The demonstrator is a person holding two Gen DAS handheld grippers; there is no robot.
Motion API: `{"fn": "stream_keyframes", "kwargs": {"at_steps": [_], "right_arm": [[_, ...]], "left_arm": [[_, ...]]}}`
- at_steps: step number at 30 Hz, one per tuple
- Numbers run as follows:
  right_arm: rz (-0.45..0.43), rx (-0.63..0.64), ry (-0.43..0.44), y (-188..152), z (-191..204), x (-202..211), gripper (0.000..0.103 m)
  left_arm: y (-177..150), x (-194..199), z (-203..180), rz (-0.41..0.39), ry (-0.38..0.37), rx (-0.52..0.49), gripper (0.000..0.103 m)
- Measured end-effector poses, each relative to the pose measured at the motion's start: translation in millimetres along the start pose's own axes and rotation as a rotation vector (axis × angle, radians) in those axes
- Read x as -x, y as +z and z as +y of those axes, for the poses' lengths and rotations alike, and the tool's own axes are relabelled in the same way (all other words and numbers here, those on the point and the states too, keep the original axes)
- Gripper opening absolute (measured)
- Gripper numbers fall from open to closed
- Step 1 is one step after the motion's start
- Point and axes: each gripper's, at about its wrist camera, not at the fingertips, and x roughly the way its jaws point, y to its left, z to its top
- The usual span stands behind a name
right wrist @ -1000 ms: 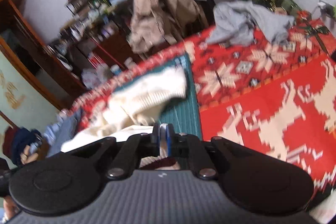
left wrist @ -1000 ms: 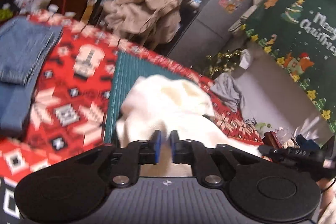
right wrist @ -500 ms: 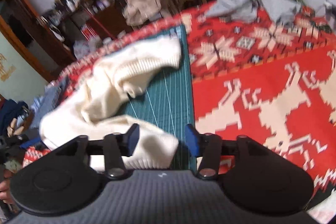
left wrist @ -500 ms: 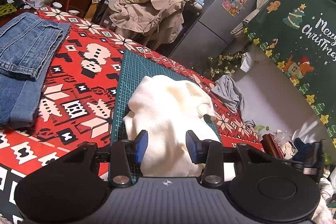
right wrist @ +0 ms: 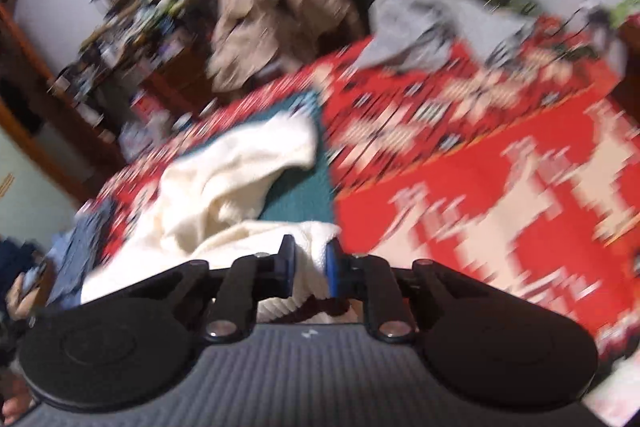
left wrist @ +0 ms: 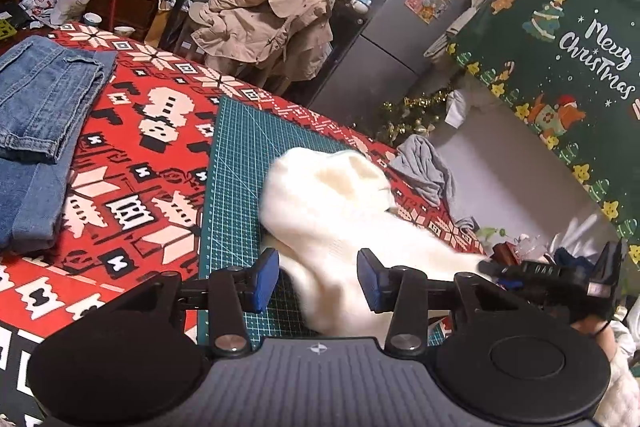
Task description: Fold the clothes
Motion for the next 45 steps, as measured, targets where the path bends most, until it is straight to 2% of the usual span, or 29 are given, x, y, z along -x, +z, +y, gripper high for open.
{"fn": "stream_keyframes", "kwargs": {"at_steps": [4, 8, 11, 14, 18, 22, 24, 29, 31, 34, 36, 37, 39, 43, 45], "right_arm": [[-0.042, -0.034, -0.102, 12, -22, 13, 0.016], [-0.002, -0.044, -0.119, 5, -36, 15, 0.018], [0.004, -0.004, -0.150, -6, -34, 14, 0.030], [-0.011, 0.047, -0.176, -8, -26, 15, 0.036], [-0.042, 0.078, -0.142, 1, -12, 20, 0.051], [-0.072, 0.146, -0.110, 13, 12, 17, 0.060], [-0.090, 0.192, -0.113, 17, 26, 13, 0.068], [0.010, 0.271, 0.010, 16, 56, -16, 0.073], [0.059, 0.298, 0.020, 10, 65, -33, 0.073], [0.127, 0.250, 0.040, 0, 67, -52, 0.066], [0.171, 0.230, 0.068, -9, 69, -60, 0.049], [0.190, 0.233, 0.081, -15, 73, -62, 0.045], [0.222, 0.246, 0.100, -29, 81, -65, 0.028], [0.270, 0.288, 0.121, -61, 105, -68, 0.022], [0.275, 0.334, 0.132, -76, 122, -67, 0.017]], "left_arm": [[-4, -6, 0, 0.032, -0.012, 0.005, 0.044], [-9, -19, -3, 0.081, -0.035, 0.009, 0.046], [-12, -29, -6, 0.108, -0.036, 0.007, 0.046], [-12, -35, -6, 0.119, -0.047, 0.018, 0.049], [-9, -44, -2, 0.132, -0.061, 0.063, 0.052], [-7, -54, 3, 0.155, -0.097, 0.126, 0.056], [-6, -60, 5, 0.170, -0.118, 0.154, 0.058], [-9, -80, 3, 0.219, -0.151, 0.200, 0.060], [-9, -87, 7, 0.235, -0.171, 0.250, 0.060], [-9, -93, 12, 0.250, -0.201, 0.301, 0.060], [-9, -94, 13, 0.253, -0.208, 0.310, 0.059], [-9, -94, 14, 0.254, -0.210, 0.313, 0.059], [-9, -95, 15, 0.256, -0.215, 0.319, 0.058], [-13, -96, 16, 0.258, -0.192, 0.323, 0.054], [-14, -94, 15, 0.252, -0.173, 0.304, 0.045]]}}
